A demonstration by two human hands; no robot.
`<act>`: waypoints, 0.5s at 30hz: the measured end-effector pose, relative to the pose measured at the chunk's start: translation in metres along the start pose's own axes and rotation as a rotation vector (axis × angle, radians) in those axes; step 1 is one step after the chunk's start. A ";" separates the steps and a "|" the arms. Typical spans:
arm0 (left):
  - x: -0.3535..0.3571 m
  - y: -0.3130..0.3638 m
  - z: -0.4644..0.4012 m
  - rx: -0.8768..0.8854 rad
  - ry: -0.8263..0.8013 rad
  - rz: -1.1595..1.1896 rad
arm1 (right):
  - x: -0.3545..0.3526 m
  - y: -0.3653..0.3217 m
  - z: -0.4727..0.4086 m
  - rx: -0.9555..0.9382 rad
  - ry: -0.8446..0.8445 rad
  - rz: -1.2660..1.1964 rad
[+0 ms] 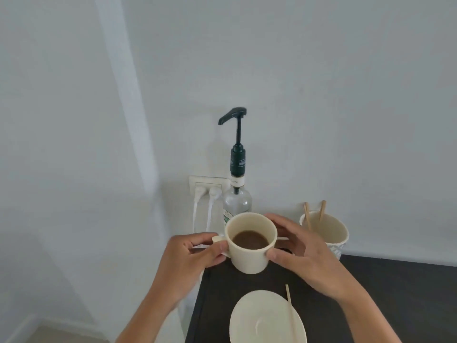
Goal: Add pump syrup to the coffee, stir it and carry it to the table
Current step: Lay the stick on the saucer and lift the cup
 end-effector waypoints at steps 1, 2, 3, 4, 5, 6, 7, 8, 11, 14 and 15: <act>-0.004 0.014 -0.005 0.033 0.013 0.010 | -0.003 -0.012 -0.012 -0.028 0.009 0.014; -0.008 0.028 -0.010 0.064 0.026 0.016 | -0.007 -0.024 -0.023 -0.056 0.016 0.032; -0.011 0.041 -0.014 0.092 0.039 0.023 | -0.011 -0.036 -0.033 -0.088 0.018 0.041; -0.015 0.053 -0.018 0.119 0.050 0.033 | -0.015 -0.048 -0.043 -0.130 0.025 0.051; -0.019 0.064 -0.021 0.143 0.059 0.044 | -0.019 -0.061 -0.053 -0.177 0.048 0.062; -0.023 0.075 -0.025 0.163 0.066 0.057 | -0.024 -0.074 -0.062 -0.218 0.095 0.084; -0.027 0.084 -0.028 0.179 0.074 0.071 | -0.030 -0.088 -0.071 -0.264 0.165 0.116; -0.031 0.093 -0.031 0.193 0.082 0.082 | -0.035 -0.099 -0.081 -0.323 0.240 0.168; -0.039 0.111 -0.039 0.227 0.109 0.090 | -0.045 -0.123 -0.112 -0.445 0.325 0.370; -0.042 0.122 -0.045 0.249 0.123 0.085 | -0.049 -0.136 -0.135 -0.427 0.260 0.581; -0.042 0.124 -0.048 0.256 0.125 0.078 | -0.049 -0.138 -0.140 -0.417 0.226 0.620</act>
Point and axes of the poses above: each hand's wrist, its own z-axis away from the middle knuckle, its own x-axis out of the palm, y = z × x, the point moved 3 cm from there along -z, towards the middle knuckle, and after that the axes turned 7 degrees about z, right-handed, at the moved point
